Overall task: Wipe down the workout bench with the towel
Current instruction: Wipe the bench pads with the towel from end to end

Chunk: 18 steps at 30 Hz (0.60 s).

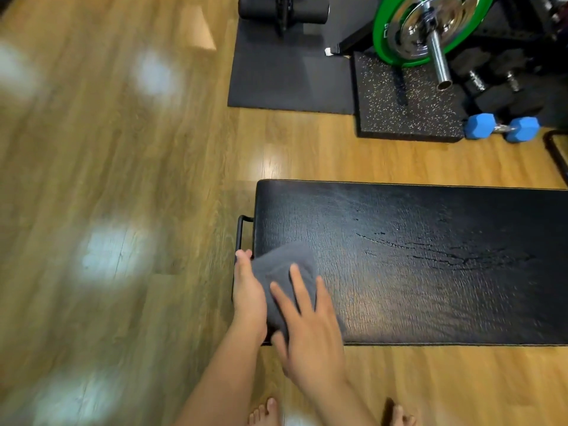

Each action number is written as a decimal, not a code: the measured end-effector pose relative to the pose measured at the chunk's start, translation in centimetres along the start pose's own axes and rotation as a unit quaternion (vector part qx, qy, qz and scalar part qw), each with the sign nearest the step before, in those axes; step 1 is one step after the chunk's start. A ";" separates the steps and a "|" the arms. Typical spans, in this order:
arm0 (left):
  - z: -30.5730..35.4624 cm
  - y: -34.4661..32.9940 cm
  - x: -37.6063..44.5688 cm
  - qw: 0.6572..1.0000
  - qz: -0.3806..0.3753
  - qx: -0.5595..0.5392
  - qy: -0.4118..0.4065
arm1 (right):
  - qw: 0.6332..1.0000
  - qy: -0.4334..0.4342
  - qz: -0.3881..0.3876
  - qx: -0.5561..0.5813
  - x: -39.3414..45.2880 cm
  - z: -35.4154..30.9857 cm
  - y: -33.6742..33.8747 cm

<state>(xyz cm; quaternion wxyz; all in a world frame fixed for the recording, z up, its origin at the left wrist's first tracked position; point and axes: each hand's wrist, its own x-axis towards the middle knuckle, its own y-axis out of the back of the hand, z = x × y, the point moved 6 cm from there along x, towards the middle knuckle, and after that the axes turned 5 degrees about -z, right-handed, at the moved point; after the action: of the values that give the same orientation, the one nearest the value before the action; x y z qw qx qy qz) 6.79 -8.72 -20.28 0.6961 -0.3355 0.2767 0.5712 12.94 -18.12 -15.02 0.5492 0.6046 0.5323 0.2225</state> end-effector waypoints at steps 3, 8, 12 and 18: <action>0.0 0.0 -0.9 0.985 0.081 0.142 -0.046 | 1.000 -0.002 -0.017 -0.011 -1.3 1.4 -0.4; -0.8 -2.7 -3.3 0.956 0.104 0.247 -0.116 | 0.999 -0.030 0.014 -0.008 5.0 6.2 2.7; -1.9 -3.3 -2.0 0.922 0.091 0.365 -0.093 | 0.988 -0.146 0.046 0.016 12.7 11.4 7.5; -2.3 -3.7 -1.4 0.892 0.126 0.430 -0.056 | 0.993 -0.091 0.073 0.030 7.7 8.3 5.4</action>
<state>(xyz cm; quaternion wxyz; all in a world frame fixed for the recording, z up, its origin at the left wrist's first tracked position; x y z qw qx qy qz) 10.16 -11.86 -20.10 0.7088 0.0664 0.4960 0.4972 24.75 -13.88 -15.05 0.5593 0.6754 0.4413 0.1904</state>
